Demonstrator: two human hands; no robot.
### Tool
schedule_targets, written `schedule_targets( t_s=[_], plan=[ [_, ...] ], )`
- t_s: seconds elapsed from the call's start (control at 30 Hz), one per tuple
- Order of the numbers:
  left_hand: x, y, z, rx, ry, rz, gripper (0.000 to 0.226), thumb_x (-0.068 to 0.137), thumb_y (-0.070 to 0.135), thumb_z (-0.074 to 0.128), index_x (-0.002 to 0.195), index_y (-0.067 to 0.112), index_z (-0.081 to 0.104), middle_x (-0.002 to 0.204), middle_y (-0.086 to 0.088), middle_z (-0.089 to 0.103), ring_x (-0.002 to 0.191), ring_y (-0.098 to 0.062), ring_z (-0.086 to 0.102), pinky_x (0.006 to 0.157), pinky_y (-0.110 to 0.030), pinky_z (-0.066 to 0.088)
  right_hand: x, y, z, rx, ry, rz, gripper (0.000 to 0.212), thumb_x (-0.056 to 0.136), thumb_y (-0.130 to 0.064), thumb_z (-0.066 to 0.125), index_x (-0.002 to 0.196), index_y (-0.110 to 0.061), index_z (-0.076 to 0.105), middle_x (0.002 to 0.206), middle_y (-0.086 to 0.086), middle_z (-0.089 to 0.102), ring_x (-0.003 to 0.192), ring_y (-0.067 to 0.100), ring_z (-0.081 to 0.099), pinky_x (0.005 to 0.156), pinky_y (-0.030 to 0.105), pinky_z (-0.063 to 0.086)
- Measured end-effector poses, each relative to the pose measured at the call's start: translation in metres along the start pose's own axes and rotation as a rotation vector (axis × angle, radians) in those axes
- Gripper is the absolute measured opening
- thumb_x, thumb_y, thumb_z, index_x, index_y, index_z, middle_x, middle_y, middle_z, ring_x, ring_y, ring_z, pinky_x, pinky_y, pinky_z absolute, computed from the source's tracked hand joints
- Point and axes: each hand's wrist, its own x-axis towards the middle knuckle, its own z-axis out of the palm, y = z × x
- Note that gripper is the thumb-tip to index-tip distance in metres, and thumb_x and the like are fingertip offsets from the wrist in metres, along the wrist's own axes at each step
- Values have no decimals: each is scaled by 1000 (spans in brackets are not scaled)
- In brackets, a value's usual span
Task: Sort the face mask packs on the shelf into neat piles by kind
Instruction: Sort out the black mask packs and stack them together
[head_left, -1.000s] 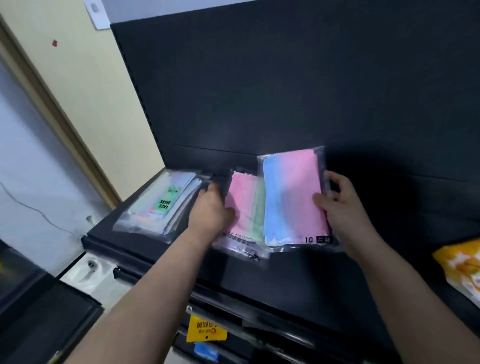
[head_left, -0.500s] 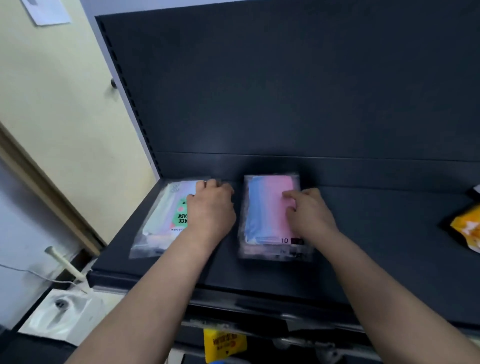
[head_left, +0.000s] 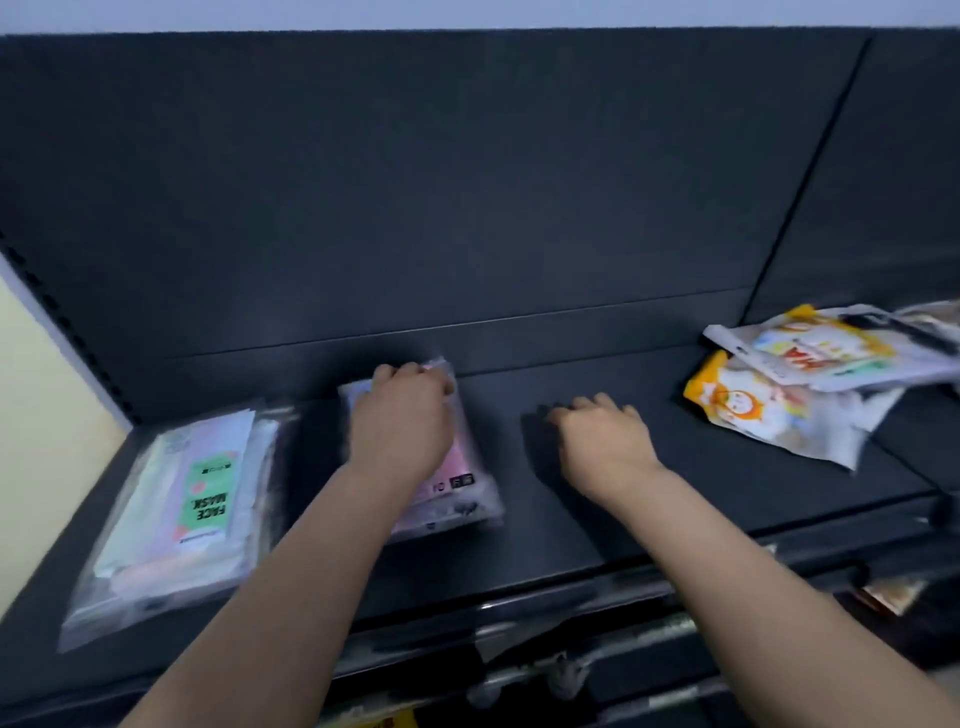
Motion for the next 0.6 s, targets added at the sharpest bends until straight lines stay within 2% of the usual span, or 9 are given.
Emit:
schedule_targets(
  t_s=[0.13, 0.27, 0.47, 0.6],
  plan=[
    [8, 67, 16, -47, -48, 130, 26, 93, 23, 49, 116, 25, 60, 120, -1, 59, 114, -27, 46, 84, -35, 42, -20, 61, 6, 15, 1, 112, 46, 86, -11, 48, 131, -23, 51, 124, 4, 54, 121, 26, 43, 94, 38, 37],
    [10, 139, 29, -81, -86, 219, 21, 94, 25, 50, 112, 26, 60, 119, 1, 59, 114, -25, 47, 87, -38, 42, -43, 131, 11, 26, 52, 210, 40, 89, -14, 47, 127, -26, 53, 123, 2, 56, 121, 26, 44, 92, 38, 38],
    [4, 266, 55, -155, -194, 333, 26, 95, 27, 50, 118, 26, 60, 122, 2, 59, 117, -23, 46, 92, -41, 45, -84, 253, 21, 40, 93, 324, 39, 89, -13, 46, 124, -27, 56, 122, 0, 59, 118, 25, 47, 88, 37, 39],
    [4, 345, 75, -179, -244, 363, 29, 95, 28, 50, 122, 27, 59, 129, 2, 58, 122, -22, 44, 93, -38, 44, -106, 332, 27, 35, 130, 366, 32, 89, -16, 47, 116, -28, 58, 114, -2, 61, 112, 24, 51, 84, 36, 41]
  ],
)
